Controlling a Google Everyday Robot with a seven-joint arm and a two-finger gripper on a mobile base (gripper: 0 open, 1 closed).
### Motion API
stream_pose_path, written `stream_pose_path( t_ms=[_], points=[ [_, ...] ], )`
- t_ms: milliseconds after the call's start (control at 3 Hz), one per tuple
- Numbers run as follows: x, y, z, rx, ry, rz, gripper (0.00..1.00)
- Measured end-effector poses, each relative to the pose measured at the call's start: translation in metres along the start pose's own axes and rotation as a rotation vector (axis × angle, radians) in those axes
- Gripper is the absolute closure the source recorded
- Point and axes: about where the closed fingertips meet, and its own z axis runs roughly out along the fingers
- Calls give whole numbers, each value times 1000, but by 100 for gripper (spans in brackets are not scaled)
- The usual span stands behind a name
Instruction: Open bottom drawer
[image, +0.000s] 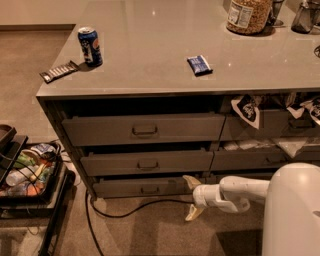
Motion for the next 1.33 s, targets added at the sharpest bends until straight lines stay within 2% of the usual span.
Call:
stream_pose_path(
  t_ms=[333, 667, 1000, 1333],
  points=[
    [1, 4, 20, 8, -39, 6, 0],
    [3, 13, 60, 2, -83, 32, 0],
    [-1, 19, 123, 53, -119, 71, 0],
    [-1, 19, 123, 53, -119, 71, 0]
  ],
)
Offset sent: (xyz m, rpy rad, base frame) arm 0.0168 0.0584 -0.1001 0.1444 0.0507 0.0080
